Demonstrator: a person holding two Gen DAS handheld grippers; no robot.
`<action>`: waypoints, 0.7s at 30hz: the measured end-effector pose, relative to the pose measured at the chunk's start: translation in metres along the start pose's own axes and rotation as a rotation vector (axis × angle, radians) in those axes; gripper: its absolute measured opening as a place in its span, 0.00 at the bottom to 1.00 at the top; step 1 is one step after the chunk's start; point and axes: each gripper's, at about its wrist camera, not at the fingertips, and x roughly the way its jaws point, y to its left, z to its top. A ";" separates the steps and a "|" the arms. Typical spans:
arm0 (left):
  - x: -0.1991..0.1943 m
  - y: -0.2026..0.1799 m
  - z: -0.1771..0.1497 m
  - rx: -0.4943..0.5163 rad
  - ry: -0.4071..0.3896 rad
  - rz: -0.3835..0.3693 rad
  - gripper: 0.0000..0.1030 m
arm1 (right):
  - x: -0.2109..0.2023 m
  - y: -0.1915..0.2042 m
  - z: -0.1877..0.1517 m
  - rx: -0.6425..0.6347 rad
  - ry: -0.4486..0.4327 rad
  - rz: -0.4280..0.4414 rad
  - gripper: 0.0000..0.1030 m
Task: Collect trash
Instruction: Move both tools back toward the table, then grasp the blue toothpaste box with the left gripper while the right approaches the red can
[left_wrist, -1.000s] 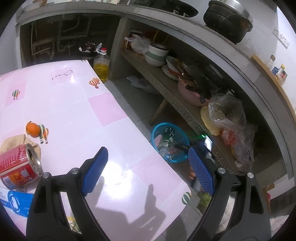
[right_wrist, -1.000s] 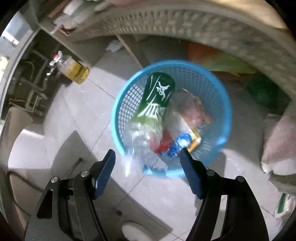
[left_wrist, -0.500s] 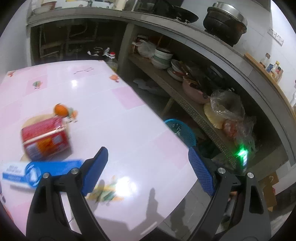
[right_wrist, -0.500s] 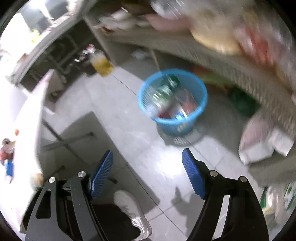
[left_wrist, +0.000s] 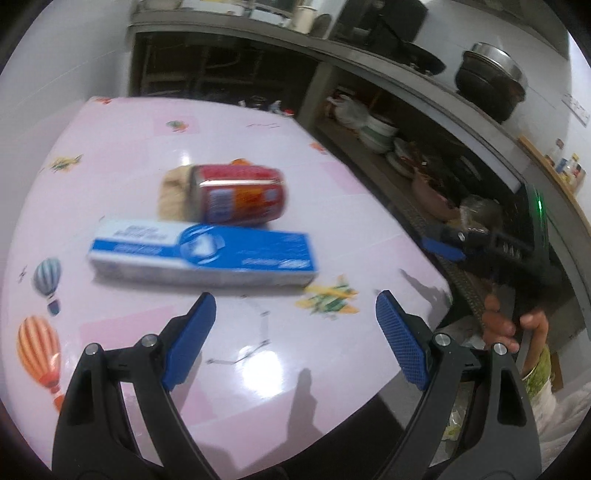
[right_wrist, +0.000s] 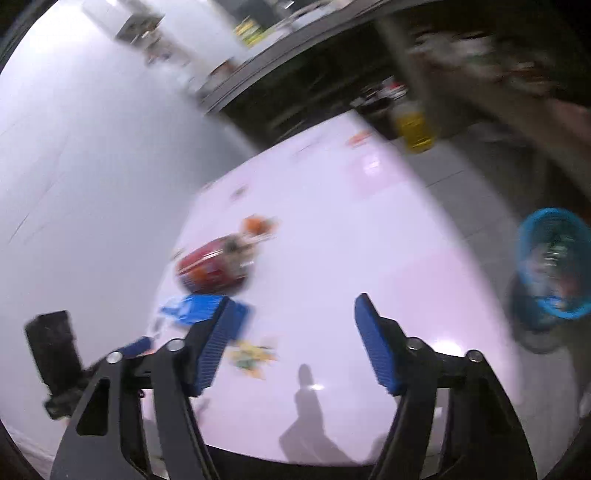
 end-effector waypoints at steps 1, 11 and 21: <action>-0.001 0.004 -0.002 -0.014 -0.003 0.003 0.81 | 0.019 0.012 0.006 -0.013 0.038 0.039 0.53; -0.010 0.036 -0.008 -0.072 -0.037 0.005 0.67 | 0.128 0.020 0.033 0.082 0.234 0.114 0.27; -0.015 0.058 -0.011 -0.136 -0.010 -0.010 0.61 | 0.139 0.022 0.001 0.117 0.370 0.182 0.22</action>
